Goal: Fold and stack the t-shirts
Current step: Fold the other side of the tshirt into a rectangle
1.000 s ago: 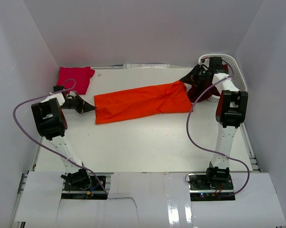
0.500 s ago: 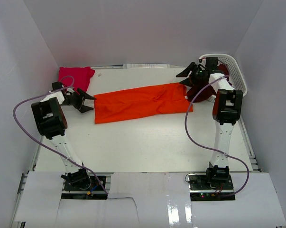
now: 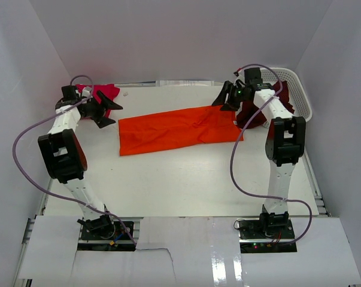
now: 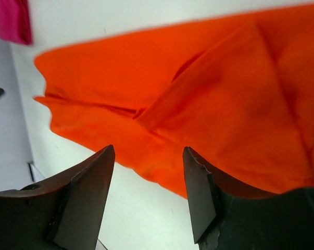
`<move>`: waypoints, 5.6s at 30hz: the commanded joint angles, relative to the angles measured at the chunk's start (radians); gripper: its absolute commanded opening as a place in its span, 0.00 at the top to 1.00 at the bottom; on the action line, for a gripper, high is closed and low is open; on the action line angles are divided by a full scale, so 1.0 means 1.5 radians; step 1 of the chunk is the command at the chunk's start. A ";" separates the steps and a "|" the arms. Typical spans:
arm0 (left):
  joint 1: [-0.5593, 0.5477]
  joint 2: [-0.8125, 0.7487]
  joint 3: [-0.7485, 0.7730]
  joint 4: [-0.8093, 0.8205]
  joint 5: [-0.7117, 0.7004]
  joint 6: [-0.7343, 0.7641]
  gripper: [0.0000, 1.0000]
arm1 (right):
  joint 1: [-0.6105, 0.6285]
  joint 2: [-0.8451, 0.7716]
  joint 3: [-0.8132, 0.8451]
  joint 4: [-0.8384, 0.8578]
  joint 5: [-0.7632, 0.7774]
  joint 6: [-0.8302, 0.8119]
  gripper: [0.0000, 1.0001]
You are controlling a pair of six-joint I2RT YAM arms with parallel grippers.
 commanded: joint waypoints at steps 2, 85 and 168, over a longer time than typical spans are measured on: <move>-0.099 -0.034 0.017 -0.127 -0.077 0.094 0.09 | 0.037 -0.035 -0.051 -0.090 0.110 -0.102 0.39; -0.370 0.045 0.123 -0.272 -0.290 0.087 0.17 | 0.154 0.100 0.148 -0.184 0.110 -0.076 0.52; -0.358 0.064 0.129 -0.339 -0.659 0.109 0.28 | 0.297 0.181 0.064 -0.119 0.082 -0.062 0.92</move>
